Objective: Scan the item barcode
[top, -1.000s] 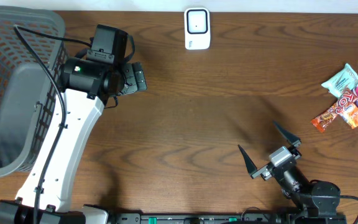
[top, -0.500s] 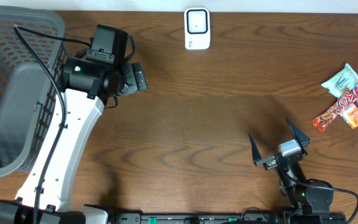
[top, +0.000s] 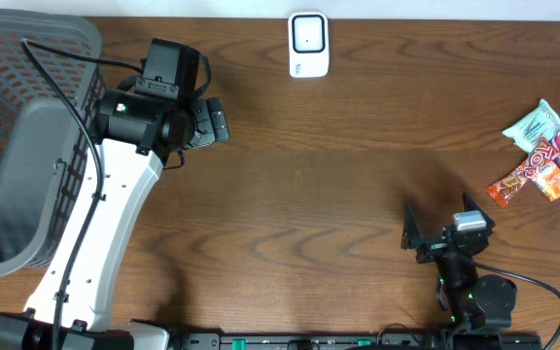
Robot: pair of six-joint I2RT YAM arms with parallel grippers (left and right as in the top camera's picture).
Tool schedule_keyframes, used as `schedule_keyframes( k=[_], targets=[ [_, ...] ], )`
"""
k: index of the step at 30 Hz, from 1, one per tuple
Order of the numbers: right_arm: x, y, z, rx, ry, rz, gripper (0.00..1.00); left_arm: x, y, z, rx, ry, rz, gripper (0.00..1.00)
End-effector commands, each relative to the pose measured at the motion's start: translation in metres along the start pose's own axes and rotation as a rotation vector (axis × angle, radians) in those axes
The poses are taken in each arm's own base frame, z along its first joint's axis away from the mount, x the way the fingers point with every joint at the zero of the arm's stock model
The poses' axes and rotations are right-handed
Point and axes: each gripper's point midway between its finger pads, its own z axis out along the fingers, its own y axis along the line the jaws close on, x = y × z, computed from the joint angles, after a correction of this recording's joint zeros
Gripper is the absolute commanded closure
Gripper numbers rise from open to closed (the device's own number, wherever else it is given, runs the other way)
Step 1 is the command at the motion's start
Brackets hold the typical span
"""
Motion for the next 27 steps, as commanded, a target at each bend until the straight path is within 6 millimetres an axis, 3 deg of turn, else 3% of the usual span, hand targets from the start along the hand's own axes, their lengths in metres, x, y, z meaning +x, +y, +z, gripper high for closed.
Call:
schedule_keyframes(
  k=[1, 15, 27],
  targets=[
    [0.0023, -0.0104, -0.0006, 0.063, 0.008, 0.019, 0.01, -0.0002, 0.0028, -0.0003, -0.011, -0.003, 0.001, 0.02],
    [0.0041, -0.017, -0.0012, 0.104, 0.011, 0.098, 0.01, -0.0002, 0.0028, -0.0003, -0.011, -0.003, 0.001, 0.02],
    [0.002, -0.0136, -0.0009, 0.084, 0.006, 0.052, 0.01, -0.0002, 0.0028, -0.0003, -0.011, -0.003, 0.001, 0.02]
  ],
)
